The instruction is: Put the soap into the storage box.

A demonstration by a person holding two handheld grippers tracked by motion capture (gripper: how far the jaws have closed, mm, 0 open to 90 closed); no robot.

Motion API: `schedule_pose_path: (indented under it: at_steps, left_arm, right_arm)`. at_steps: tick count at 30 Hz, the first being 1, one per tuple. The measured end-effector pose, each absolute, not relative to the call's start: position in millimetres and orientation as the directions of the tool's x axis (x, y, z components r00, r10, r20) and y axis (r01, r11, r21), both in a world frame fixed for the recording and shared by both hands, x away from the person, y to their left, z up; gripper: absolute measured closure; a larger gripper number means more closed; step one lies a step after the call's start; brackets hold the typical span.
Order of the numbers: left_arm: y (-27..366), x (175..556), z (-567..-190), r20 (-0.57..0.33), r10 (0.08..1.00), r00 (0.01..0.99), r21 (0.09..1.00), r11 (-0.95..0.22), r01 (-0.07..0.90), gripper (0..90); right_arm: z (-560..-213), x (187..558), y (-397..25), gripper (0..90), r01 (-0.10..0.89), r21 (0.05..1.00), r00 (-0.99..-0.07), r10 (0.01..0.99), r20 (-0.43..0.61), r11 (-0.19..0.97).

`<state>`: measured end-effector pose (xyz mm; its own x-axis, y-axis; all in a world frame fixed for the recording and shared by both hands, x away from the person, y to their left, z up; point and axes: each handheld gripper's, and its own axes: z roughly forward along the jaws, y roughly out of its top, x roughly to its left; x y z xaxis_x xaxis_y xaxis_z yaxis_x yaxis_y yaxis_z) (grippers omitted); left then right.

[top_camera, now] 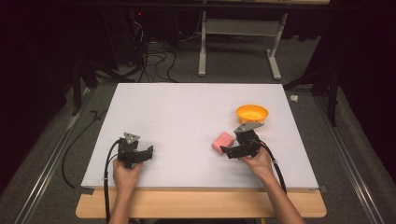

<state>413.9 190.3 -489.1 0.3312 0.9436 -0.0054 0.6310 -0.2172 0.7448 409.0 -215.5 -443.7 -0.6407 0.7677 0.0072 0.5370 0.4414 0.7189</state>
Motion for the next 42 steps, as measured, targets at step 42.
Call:
schedule_pose_path:
  at_steps: [42]
  left_arm:
    - [190, 414, -489, -0.002, 0.943, 0.333, 0.745, -0.221, 0.629, 21.6]
  right_arm:
    - [-470, 439, -186, 12.4, 0.579, 0.624, -0.645, 0.763, -0.045, 0.526]
